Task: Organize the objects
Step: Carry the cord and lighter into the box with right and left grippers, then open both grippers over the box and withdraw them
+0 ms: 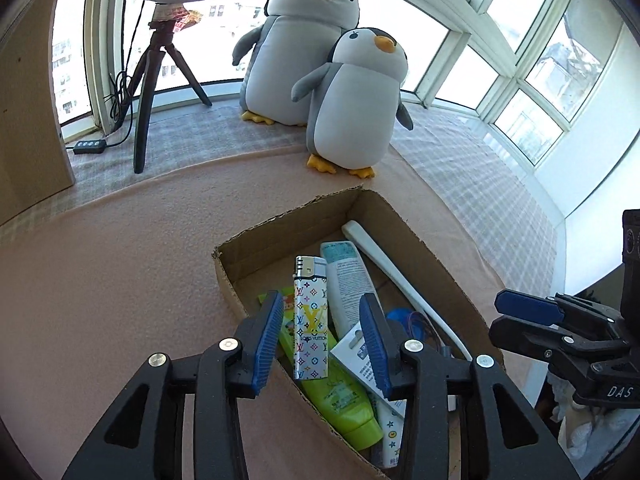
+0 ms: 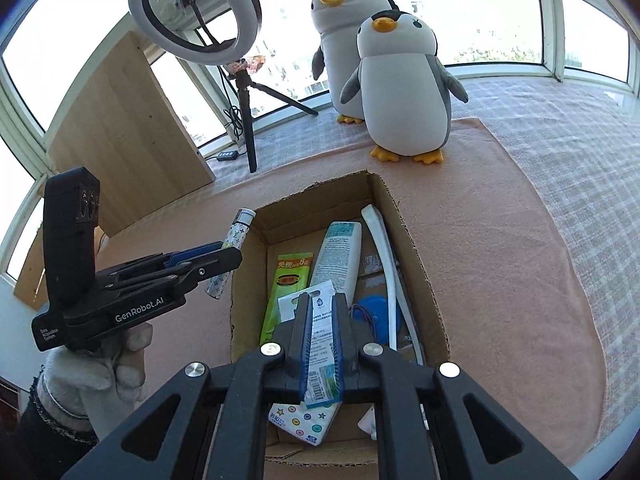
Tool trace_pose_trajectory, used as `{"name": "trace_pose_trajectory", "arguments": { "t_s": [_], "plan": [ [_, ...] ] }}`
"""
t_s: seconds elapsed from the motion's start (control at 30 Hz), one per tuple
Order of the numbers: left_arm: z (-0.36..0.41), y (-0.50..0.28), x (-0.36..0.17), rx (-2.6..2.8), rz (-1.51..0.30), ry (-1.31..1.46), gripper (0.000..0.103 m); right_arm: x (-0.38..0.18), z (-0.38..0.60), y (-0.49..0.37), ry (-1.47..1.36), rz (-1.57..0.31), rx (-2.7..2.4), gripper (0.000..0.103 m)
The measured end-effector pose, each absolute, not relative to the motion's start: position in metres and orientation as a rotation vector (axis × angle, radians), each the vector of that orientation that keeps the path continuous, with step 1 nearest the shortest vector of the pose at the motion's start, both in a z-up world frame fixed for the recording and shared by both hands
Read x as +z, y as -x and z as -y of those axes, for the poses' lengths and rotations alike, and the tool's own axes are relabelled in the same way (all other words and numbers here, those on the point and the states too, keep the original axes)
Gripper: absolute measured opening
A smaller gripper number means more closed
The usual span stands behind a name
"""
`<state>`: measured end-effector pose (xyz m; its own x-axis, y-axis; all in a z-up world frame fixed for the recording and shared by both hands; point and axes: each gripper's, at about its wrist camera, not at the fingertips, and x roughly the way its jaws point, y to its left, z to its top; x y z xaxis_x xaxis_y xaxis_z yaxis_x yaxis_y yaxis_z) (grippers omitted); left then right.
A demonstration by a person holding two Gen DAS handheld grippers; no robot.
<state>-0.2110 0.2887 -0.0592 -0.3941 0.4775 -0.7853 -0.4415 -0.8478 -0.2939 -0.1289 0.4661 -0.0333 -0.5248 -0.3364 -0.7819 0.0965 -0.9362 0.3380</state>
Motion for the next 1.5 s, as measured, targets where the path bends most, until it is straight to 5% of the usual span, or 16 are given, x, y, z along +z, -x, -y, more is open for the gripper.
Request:
{"name": "trace_pose_trajectory", "arguments": {
  "t_s": [0.03,0.07,0.1,0.73,1.5],
  "plan": [
    [-0.290,0.212,-0.059,2.264,0.045,1.272,0.074,-0.033,-0.467,0.130,-1.371,0.374,-2.515,0.044],
    [-0.290,0.212,-0.058,2.282,0.044,1.262,0.076,-0.033,-0.469,0.129,-1.361,0.377,-2.531,0.058],
    [-0.290,0.213,-0.058,2.288,0.047,1.262,0.076,-0.031,-0.469,0.128,-1.349,0.374,-2.546,0.059],
    [-0.235,0.200,-0.059,2.410,0.021,1.308,0.085,-0.035,-0.444,0.124,-1.384,0.264,-2.542,0.066],
    [-0.083,0.087,-0.011,2.655,0.051,1.273,0.089,-0.025,-0.317,0.089,-1.316,0.185,-2.501,0.072]
  ]
}}
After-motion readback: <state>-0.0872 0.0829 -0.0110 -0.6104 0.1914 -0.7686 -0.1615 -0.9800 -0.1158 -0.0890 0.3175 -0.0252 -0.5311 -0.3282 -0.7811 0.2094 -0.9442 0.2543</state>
